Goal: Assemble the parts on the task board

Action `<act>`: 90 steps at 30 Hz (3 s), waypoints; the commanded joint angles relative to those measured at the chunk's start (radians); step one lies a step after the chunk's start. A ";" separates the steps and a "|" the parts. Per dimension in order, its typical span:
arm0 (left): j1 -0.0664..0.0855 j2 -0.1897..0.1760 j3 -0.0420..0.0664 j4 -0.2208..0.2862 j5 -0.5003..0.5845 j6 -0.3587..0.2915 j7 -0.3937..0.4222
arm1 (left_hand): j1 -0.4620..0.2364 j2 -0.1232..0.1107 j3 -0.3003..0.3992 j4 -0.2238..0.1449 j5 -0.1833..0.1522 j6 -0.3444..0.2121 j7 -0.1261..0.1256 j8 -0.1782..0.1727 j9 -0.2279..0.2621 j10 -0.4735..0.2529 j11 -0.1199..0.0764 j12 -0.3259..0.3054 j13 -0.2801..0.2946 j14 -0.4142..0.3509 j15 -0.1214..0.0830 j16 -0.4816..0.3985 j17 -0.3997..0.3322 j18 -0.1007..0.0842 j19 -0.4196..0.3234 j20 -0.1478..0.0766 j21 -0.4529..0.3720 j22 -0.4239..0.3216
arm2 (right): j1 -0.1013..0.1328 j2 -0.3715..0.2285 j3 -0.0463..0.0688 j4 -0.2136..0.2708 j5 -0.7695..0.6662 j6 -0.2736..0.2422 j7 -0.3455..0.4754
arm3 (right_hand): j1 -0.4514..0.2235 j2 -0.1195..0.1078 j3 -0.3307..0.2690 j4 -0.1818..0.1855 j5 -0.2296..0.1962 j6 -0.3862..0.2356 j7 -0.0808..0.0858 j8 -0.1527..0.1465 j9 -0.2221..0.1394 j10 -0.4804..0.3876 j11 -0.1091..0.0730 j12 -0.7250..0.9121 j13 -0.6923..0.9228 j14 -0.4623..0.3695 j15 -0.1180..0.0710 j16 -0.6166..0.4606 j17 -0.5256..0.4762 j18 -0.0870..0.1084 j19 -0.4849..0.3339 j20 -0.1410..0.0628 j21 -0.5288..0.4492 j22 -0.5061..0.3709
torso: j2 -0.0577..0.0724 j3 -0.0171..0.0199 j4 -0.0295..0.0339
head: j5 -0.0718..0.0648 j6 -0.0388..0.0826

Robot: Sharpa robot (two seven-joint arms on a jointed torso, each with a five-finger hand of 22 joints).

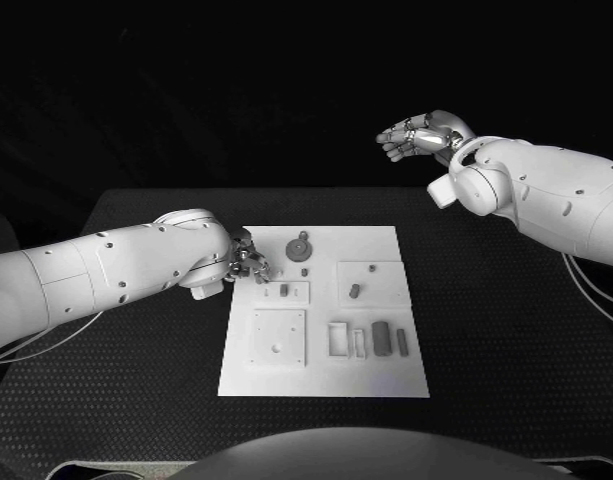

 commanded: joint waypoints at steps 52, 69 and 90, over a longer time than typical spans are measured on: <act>-0.033 0.013 0.000 0.010 -0.075 0.037 -0.030 | -0.027 -0.002 0.001 0.021 -0.003 0.027 -0.015 0.030 0.010 0.015 -0.027 0.021 -0.016 0.075 -0.071 0.016 -0.012 0.019 0.015 -0.130 0.025 0.018 | -0.001 -0.004 0.000 0.008 0.000 0.013 0.006 | 0.009 -0.002 0.002 0.009 0.002 -0.004 0.020 0.005 -0.003 0.009 0.003 -0.008 0.002 -0.002 0.003 -0.005 -0.002 -0.011 0.000 -0.004 -0.008 0.004 | 0.000 0.0007 0.0001 | -0.002 -0.011; -0.034 0.007 0.001 0.015 -0.077 0.043 -0.030 | -0.026 -0.003 0.003 0.020 -0.001 0.029 -0.016 0.032 0.011 0.015 -0.028 0.022 -0.018 0.076 -0.072 0.016 -0.014 0.020 0.015 -0.131 0.027 0.018 | -0.002 -0.003 0.000 0.006 0.000 0.015 0.005 | 0.009 -0.002 0.002 0.010 0.002 -0.004 0.020 0.005 -0.003 0.009 0.003 -0.009 0.002 -0.002 0.003 -0.005 -0.003 -0.011 0.000 -0.004 -0.009 0.005 | 0.000 0.0002 0.0002 | -0.002 -0.014; -0.035 0.006 0.001 0.013 -0.079 0.055 -0.032 | -0.022 -0.005 0.006 0.015 0.003 0.033 -0.017 0.036 0.013 0.014 -0.029 0.023 -0.022 0.075 -0.073 0.015 -0.017 0.021 0.012 -0.131 0.029 0.017 | -0.003 -0.004 0.000 0.003 0.000 0.014 0.006 | 0.010 -0.001 0.002 0.010 0.002 -0.004 0.020 0.005 -0.004 0.010 0.003 -0.010 0.002 -0.002 0.003 -0.005 -0.003 -0.011 0.000 -0.004 -0.011 0.006 | 0.000 0.0007 -0.0005 | -0.001 -0.016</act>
